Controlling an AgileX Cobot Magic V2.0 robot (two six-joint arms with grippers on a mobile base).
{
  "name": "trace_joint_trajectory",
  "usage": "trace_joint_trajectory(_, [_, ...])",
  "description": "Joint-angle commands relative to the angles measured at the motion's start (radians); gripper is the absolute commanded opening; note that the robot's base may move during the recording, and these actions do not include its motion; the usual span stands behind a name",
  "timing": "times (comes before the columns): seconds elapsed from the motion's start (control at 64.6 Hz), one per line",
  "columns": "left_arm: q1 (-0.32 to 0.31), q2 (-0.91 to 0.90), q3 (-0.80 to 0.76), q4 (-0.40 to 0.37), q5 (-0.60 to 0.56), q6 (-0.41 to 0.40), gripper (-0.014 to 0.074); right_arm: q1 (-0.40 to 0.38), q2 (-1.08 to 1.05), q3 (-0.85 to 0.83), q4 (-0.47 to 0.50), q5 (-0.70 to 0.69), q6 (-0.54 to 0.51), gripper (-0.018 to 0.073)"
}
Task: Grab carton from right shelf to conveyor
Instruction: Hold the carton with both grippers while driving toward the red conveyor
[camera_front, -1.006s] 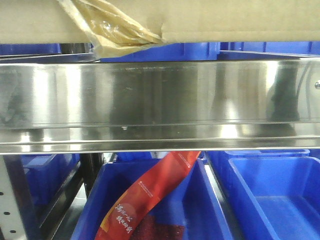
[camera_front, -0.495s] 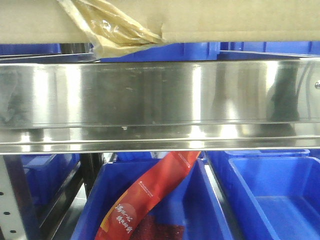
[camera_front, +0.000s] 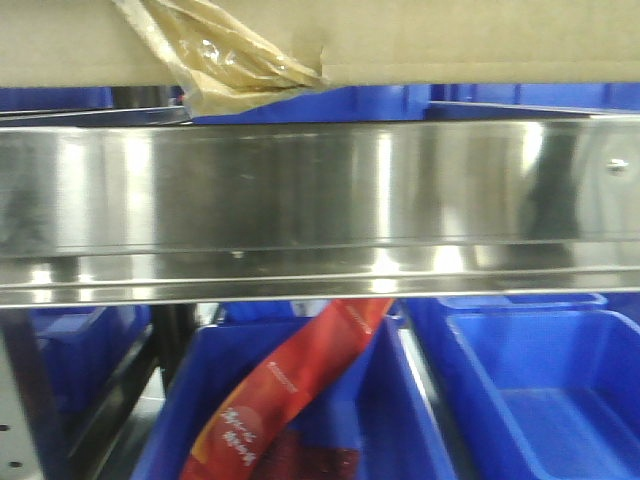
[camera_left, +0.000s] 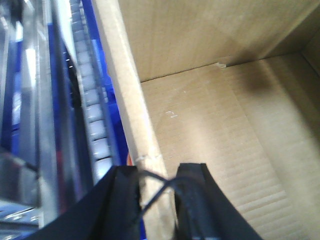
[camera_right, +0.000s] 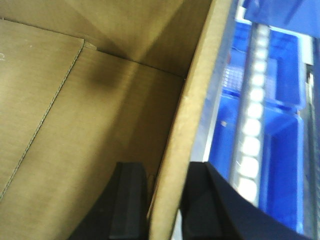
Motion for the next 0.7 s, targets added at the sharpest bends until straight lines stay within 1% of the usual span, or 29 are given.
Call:
trace_joint_trajectory(0.0, [-0.014, -0.007, -0.012, -0.058, -0.051, 0.021, -0.0009, 0.002, -0.003, -0.002, 0.016, -0.047, -0.012, -0.0067])
trace_joint_trajectory(0.681, [-0.014, -0.007, -0.012, -0.058, -0.059, 0.021, -0.0009, 0.002, -0.003, -0.002, 0.016, -0.047, -0.012, -0.0067])
